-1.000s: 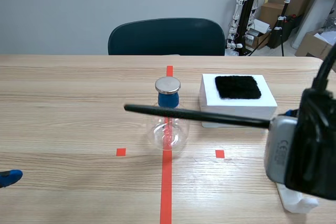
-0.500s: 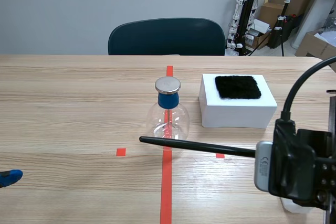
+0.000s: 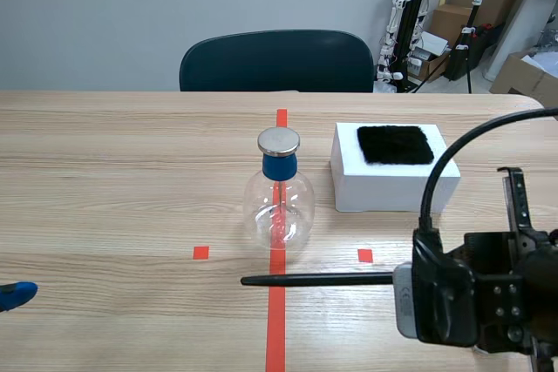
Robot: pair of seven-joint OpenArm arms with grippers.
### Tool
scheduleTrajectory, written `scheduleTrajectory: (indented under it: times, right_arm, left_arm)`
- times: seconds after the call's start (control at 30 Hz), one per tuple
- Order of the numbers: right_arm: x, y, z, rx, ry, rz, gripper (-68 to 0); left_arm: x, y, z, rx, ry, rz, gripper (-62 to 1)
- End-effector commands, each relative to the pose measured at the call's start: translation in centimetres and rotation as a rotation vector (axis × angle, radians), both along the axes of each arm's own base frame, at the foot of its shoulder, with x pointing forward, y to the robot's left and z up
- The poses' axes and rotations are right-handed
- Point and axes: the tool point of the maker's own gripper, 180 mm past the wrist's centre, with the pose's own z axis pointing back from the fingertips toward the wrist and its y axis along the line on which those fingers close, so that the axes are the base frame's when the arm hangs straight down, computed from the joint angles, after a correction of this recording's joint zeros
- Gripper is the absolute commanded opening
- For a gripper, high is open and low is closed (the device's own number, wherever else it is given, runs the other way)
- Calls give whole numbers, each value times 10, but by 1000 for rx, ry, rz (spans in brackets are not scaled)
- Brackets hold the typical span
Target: Do the electroscope experiment. put the rod down on the box
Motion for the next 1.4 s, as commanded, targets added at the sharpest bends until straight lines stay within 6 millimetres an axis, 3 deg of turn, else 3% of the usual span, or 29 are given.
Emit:
scheduleTrajectory:
  times: [0.0, 0.77, 1.37]
  right_arm:
    - [10, -8, 2, -25, -20, 2, -638]
    - [-3, 1, -37, -31, 219, -5, -638]
    - [2, 1, -65, -41, 362, -45, -638]
  left_arm:
    - [2, 2, 12, -31, -45, -1, 14]
    - [2, 2, 12, -31, -45, -1, 14]
    - [2, 2, 12, -31, -45, -1, 14]
